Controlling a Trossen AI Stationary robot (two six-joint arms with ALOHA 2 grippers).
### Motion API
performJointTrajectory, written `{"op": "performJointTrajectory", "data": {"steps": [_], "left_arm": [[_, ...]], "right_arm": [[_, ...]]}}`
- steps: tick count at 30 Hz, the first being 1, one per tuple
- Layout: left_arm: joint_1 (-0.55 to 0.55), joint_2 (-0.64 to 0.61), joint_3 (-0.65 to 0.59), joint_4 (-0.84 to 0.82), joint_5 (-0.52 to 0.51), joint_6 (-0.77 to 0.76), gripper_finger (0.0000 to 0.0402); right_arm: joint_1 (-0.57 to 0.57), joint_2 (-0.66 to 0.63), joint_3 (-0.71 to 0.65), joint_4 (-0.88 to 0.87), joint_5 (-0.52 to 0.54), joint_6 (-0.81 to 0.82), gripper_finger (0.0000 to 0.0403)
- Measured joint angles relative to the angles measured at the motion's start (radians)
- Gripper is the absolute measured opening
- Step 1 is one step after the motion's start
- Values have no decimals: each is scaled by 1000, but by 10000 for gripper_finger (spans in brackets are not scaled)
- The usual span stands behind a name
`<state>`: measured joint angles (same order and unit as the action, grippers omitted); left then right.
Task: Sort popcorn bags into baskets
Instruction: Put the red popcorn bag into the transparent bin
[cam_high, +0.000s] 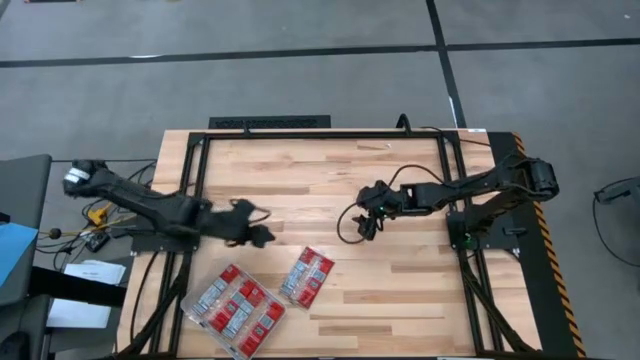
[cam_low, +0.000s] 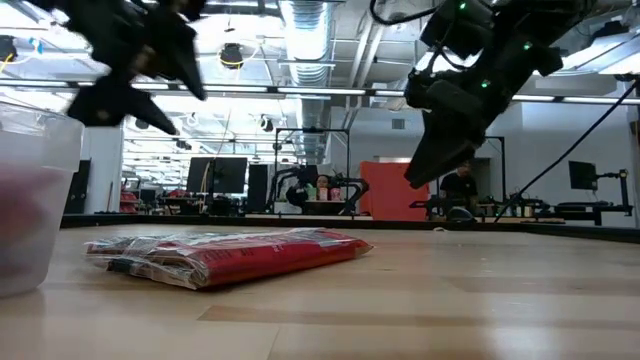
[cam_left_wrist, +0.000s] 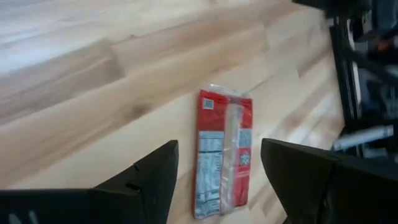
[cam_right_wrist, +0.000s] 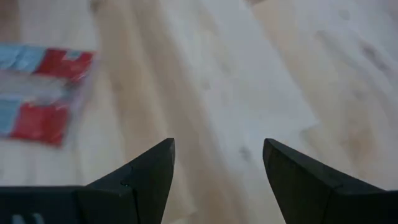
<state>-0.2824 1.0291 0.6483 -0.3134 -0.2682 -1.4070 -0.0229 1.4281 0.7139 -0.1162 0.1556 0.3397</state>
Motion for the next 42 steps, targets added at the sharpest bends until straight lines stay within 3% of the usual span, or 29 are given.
{"op": "performJointTrajectory", "data": {"steps": [5,14,22,33,42], "left_arm": [[118,167,0,208,220,212,216],[139,403,0,309,273,338,215],[110,610,1,623,435,355,223],[92,703,1,707,449,328,224],[92,708,1,741,471,333,224]], "right_arm": [[91,0,-3,14,6,67,270],[245,0,-2,96,191,309,270],[368,104,29,193,215,358,270],[420,417,239,215,184,388,270],[409,518,288,234,126,391,270]]}}
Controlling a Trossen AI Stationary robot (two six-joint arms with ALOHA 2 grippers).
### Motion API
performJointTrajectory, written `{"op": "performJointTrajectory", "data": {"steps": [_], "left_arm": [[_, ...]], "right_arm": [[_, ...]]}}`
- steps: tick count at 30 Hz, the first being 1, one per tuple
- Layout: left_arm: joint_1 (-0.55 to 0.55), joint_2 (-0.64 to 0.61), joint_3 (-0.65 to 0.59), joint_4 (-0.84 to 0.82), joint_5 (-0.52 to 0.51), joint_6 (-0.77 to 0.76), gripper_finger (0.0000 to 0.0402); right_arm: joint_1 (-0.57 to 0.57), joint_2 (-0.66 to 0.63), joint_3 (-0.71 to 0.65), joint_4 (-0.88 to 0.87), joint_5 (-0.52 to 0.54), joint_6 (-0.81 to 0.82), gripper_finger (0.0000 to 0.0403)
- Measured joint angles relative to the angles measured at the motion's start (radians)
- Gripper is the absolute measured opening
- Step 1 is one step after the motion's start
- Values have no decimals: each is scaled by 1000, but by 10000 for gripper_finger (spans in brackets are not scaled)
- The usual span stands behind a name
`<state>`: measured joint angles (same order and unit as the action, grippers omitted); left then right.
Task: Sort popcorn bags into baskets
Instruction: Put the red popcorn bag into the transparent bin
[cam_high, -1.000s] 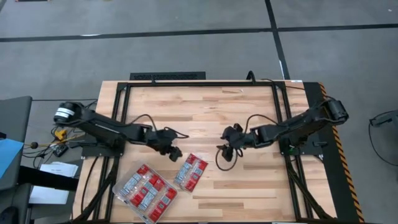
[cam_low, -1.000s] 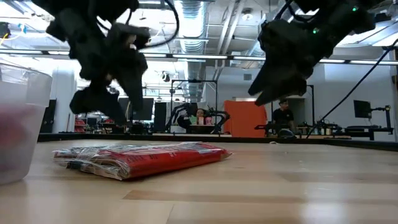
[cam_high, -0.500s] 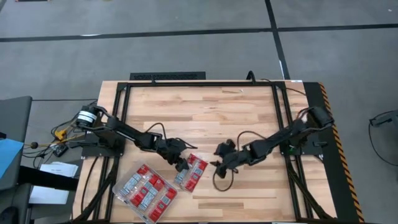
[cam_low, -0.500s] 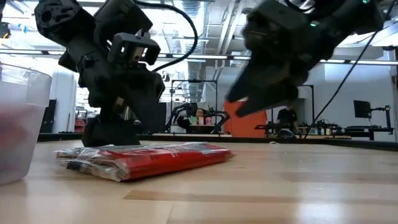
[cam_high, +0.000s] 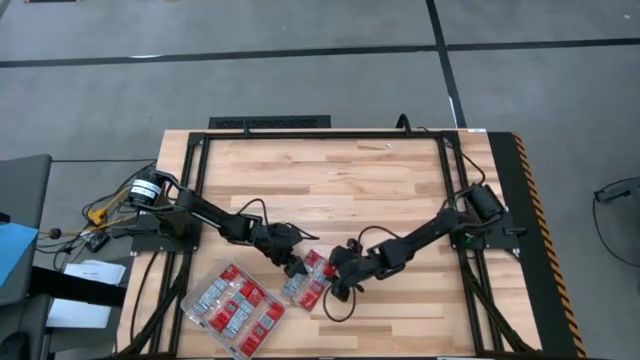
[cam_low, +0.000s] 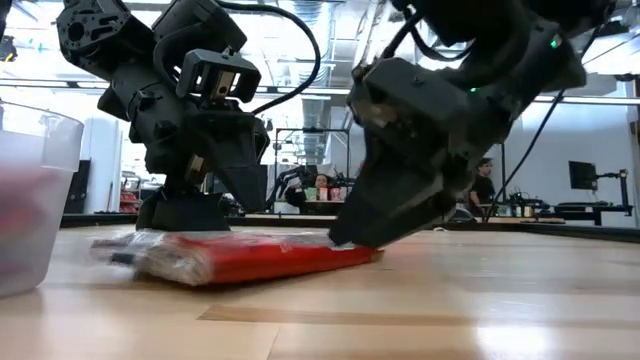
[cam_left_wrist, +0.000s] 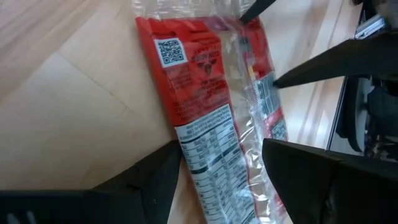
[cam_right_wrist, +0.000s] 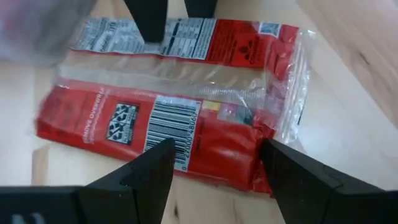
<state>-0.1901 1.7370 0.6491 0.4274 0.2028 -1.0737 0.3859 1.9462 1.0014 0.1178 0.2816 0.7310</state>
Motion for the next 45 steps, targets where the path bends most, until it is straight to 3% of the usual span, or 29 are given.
{"op": "performJointTrajectory", "data": {"steps": [16,20,27,30,34,38,45], "left_arm": [[0,0,-2,13,-7,-1,213],[-2,1,-2,6,-42,5,163],[-3,2,-2,7,-141,-8,26],[-3,2,-2,9,-169,-16,8],[8,-2,-2,18,-136,-29,2],[13,-31,-2,11,-56,-37,0],[16,-176,40,-52,72,33,0]], "right_arm": [[-127,42,1,76,-21,-52,270],[-141,43,1,82,-21,-54,270],[-134,43,0,97,-9,-45,270],[-133,41,0,94,-7,-35,270],[-133,-40,-4,11,-19,-22,270],[-129,-207,1,-147,-8,-28,270],[-69,-460,-2,-385,182,-29,270]]}}
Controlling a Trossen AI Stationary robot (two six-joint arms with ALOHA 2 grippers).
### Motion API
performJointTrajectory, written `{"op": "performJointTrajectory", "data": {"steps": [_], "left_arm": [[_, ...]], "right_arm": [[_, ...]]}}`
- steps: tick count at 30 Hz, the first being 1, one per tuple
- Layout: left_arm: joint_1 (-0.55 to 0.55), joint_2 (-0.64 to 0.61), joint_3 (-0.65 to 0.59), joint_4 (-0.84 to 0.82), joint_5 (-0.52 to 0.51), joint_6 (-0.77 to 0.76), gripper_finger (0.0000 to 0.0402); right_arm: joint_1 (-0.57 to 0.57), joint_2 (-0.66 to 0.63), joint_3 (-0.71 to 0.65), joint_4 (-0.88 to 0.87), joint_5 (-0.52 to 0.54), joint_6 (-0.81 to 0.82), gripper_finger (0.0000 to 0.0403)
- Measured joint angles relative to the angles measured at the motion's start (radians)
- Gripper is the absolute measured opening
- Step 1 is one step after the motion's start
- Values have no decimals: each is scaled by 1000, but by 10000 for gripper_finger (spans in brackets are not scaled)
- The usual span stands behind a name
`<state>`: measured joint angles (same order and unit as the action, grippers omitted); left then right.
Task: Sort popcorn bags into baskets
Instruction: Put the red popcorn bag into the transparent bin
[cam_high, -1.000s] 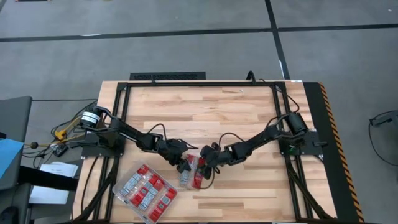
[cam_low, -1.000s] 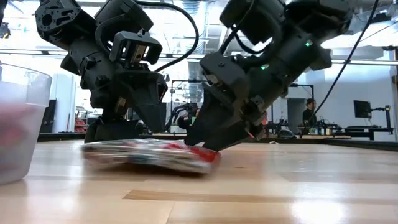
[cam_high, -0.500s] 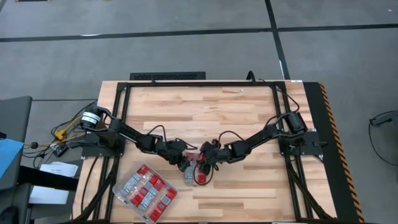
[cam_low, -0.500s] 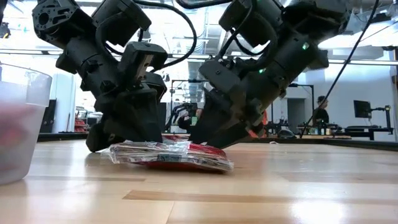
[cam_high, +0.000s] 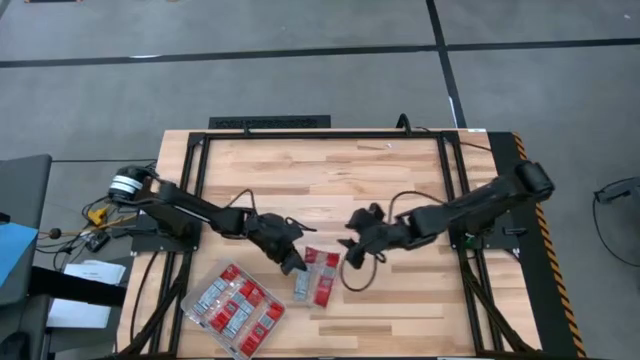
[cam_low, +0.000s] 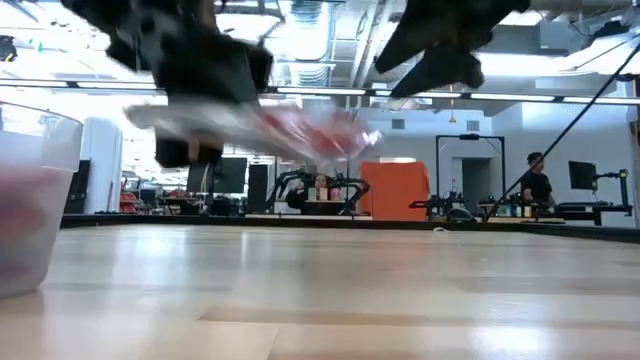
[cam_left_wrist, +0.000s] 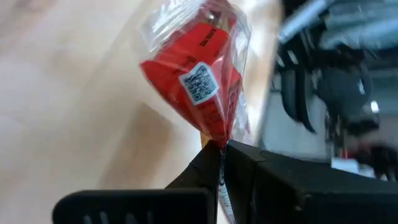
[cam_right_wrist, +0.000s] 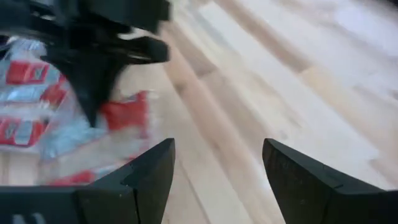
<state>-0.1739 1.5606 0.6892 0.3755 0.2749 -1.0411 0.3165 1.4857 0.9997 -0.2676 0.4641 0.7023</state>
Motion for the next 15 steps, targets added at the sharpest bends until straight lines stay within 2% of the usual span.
{"op": "performJointTrajectory", "data": {"steps": [4,8,12,15], "left_arm": [[-17,-134,56,-214,32,54,0],[-60,-273,130,-455,25,68,0],[-194,-381,161,-586,-32,24,0],[-338,-443,159,-645,-89,-44,0]], "right_arm": [[34,-63,-1,-69,116,5,270],[41,-66,-2,-98,133,14,270],[51,-24,-1,-100,112,58,270],[64,11,0,-87,82,76,270]]}}
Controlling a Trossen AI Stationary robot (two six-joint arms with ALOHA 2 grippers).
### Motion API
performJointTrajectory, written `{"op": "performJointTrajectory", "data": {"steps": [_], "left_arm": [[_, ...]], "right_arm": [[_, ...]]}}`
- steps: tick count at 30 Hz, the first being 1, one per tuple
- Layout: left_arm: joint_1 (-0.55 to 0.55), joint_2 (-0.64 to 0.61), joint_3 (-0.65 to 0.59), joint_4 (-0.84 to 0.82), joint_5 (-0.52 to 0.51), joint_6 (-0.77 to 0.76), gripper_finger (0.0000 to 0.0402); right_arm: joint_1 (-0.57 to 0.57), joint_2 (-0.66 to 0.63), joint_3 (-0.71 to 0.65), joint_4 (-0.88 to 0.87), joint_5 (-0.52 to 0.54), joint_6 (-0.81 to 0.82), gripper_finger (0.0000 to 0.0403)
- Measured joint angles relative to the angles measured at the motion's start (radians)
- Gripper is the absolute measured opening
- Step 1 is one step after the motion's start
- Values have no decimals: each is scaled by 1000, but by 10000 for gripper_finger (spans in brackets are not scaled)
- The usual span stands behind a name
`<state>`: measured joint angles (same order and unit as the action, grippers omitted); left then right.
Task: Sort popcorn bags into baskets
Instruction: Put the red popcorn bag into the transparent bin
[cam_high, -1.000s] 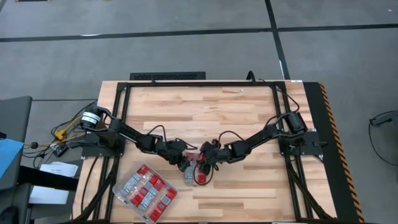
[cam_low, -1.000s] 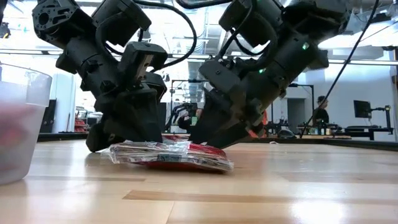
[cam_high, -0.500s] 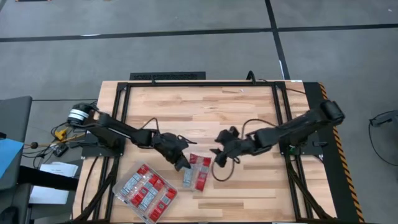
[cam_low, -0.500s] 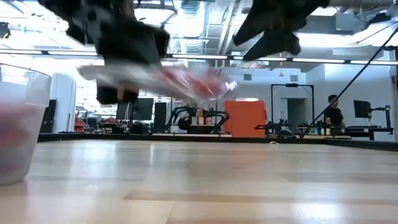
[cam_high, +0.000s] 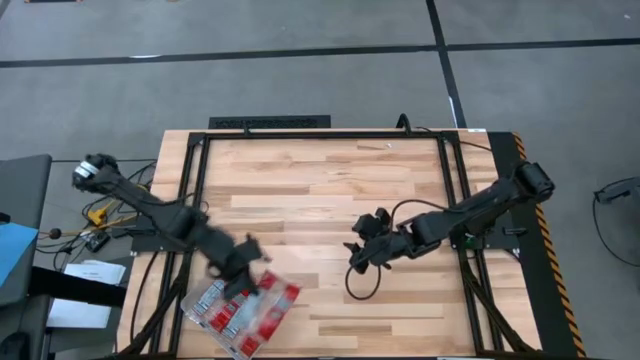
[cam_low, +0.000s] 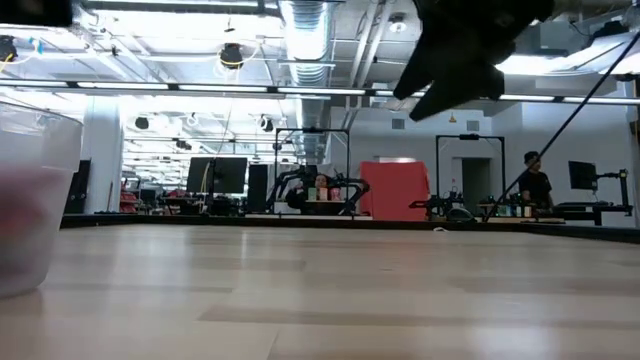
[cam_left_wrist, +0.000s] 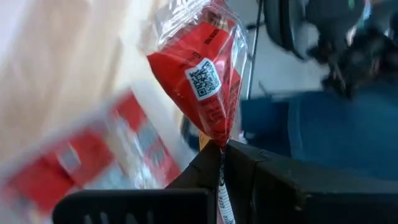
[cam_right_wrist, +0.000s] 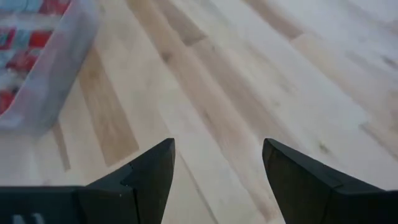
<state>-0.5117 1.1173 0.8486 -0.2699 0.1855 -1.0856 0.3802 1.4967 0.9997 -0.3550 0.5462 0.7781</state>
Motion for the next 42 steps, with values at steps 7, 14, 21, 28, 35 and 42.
{"op": "performJointTrajectory", "data": {"steps": [7,14,21,28,35,42], "left_arm": [[-297,-29,-6,-229,-253,-188,0],[-322,-26,-123,-104,-304,-280,0],[-316,-24,-194,37,-239,-281,0],[-315,-2,-200,55,-230,-255,0],[-314,85,-200,158,-202,-235,0],[-307,110,-200,146,-206,-241,11]], "right_arm": [[39,50,0,-4,-28,42,270],[40,62,2,13,-29,70,270],[37,62,2,8,-29,63,270],[37,62,2,9,-27,63,270],[37,62,2,9,-26,62,270],[37,61,2,9,-26,61,270]]}}
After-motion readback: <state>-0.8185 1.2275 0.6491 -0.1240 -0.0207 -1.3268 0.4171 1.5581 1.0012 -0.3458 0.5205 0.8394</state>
